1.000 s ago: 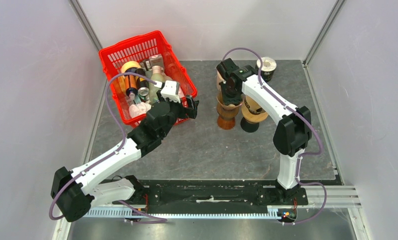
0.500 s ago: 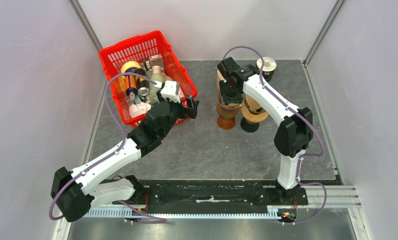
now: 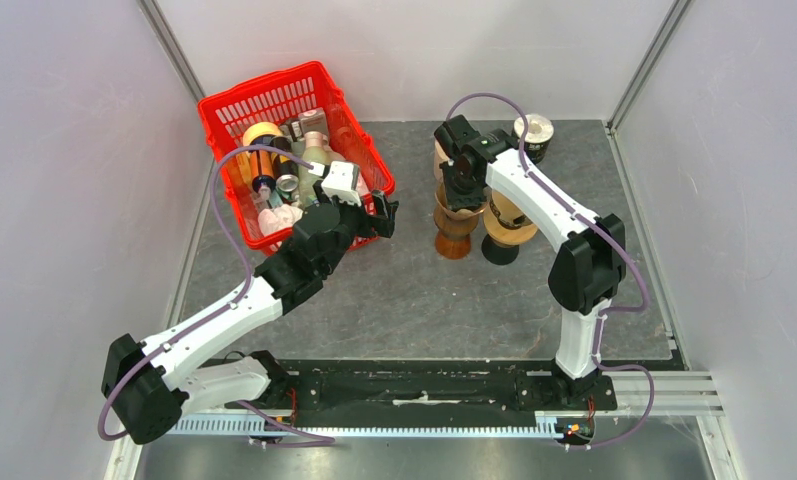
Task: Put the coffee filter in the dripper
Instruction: Place the coffee filter in the coffee dripper.
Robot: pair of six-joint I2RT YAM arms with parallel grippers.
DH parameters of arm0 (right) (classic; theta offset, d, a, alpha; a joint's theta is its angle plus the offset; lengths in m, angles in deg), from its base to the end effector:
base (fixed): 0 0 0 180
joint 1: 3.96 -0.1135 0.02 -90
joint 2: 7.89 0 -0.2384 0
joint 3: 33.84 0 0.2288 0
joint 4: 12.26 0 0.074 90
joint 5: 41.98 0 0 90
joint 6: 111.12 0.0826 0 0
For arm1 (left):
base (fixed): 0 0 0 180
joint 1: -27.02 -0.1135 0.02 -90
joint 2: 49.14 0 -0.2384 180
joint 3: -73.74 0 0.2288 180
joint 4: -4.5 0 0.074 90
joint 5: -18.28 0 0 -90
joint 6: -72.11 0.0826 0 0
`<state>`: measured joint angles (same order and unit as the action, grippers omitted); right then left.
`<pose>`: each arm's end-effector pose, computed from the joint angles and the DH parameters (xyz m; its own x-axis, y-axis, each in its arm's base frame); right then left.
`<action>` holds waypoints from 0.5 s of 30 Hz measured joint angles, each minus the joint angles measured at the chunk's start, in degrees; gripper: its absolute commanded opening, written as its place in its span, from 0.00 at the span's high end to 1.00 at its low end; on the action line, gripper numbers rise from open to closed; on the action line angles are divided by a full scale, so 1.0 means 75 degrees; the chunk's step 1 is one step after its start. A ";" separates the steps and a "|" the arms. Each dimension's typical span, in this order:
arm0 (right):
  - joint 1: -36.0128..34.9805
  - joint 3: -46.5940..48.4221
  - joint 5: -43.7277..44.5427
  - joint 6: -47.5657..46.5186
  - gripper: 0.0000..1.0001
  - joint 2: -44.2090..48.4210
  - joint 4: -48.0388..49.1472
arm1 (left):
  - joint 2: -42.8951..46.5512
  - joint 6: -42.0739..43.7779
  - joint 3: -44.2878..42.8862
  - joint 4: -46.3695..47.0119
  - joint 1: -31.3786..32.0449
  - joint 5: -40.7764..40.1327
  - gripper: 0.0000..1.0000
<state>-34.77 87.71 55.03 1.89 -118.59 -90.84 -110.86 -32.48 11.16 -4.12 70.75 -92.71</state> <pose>0.3385 0.1901 0.2352 -0.9148 -0.0938 -0.3930 -0.1207 0.9917 0.0442 0.2268 -0.1760 0.3065 -0.1924 -0.1414 -0.9711 0.3518 0.9138 -0.2028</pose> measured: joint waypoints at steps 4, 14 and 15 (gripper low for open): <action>0.0000 -0.0006 0.0055 0.0017 0.68 -0.0023 -0.0003 | 0.0000 0.0000 0.0006 0.0006 0.0000 0.0000 0.06; 0.0000 -0.0006 0.0067 0.0070 0.63 -0.0108 0.0012 | 0.0000 0.0041 0.0064 0.0114 0.0000 0.0003 0.06; 0.0000 -0.0006 0.0076 0.0076 0.62 -0.0108 0.0012 | 0.0000 0.0044 0.0064 0.0114 0.0000 0.0003 0.06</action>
<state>-34.77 87.67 55.60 2.46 -119.39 -90.76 -110.86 -32.15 11.64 -3.27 70.75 -92.69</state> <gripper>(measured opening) 0.341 0.940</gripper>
